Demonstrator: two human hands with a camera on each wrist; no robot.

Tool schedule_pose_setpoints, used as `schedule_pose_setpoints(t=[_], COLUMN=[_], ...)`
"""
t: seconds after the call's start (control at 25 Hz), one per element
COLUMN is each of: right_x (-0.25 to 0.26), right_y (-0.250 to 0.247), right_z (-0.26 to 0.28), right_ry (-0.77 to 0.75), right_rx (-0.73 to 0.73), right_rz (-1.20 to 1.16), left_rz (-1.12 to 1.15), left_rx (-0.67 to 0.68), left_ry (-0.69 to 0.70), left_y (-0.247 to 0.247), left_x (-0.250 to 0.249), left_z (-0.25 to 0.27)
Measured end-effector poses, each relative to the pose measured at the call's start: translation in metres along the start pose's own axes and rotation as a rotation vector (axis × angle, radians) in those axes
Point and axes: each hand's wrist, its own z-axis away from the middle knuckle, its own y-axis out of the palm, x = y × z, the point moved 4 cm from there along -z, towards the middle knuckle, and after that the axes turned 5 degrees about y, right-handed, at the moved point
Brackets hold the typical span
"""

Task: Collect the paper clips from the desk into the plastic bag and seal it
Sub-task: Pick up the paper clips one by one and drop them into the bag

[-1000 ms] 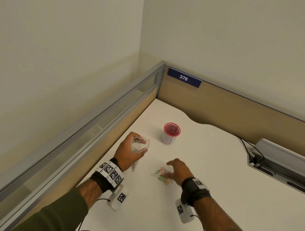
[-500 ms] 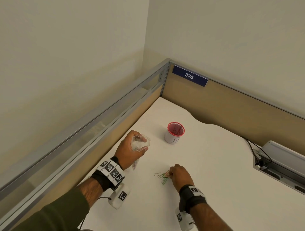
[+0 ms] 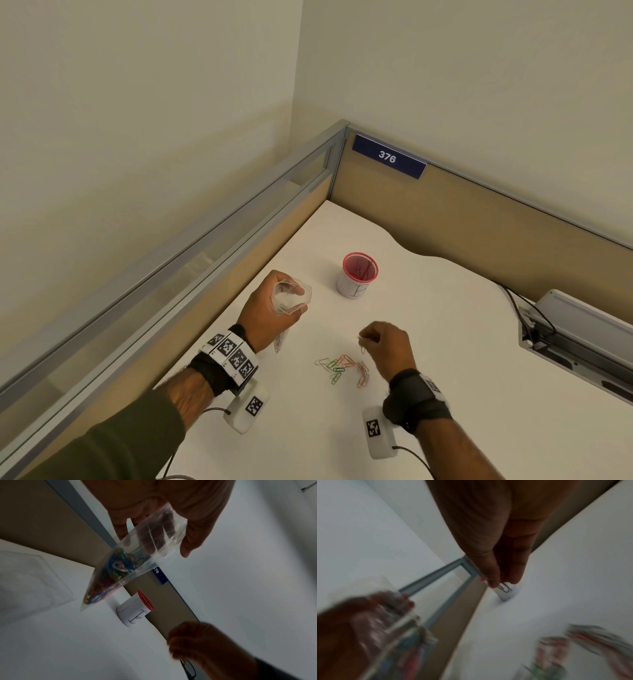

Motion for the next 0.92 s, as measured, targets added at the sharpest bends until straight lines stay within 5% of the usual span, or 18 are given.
schedule_pose_setpoints(t=[0.16, 0.48, 0.8, 0.92], right_x=[0.076, 0.164, 0.110, 0.033], right_y=[-0.046, -0.038, -0.046, -0.019], right_z=[0.013, 0.026, 0.015, -0.001], right_ry=[-0.219, -0.416, -0.330, -0.122], right_rx=[-0.115, 0.010, -0.091, 0.040], right_rz=[-0.207, -0.192, -0.235, 0.099], left_rz=[-0.006, -0.058, 0.011, 0.033], left_rx=[0.017, 0.044, 0.032, 0.015], left_ry=[-0.008, -0.005, 0.006, 0.020], left_y=[0.008, 0.021, 0.012, 0.003], left_x=[0.002, 0.000, -0.003, -0.003], left_z=[-0.001, -0.009, -0.002, 0.000])
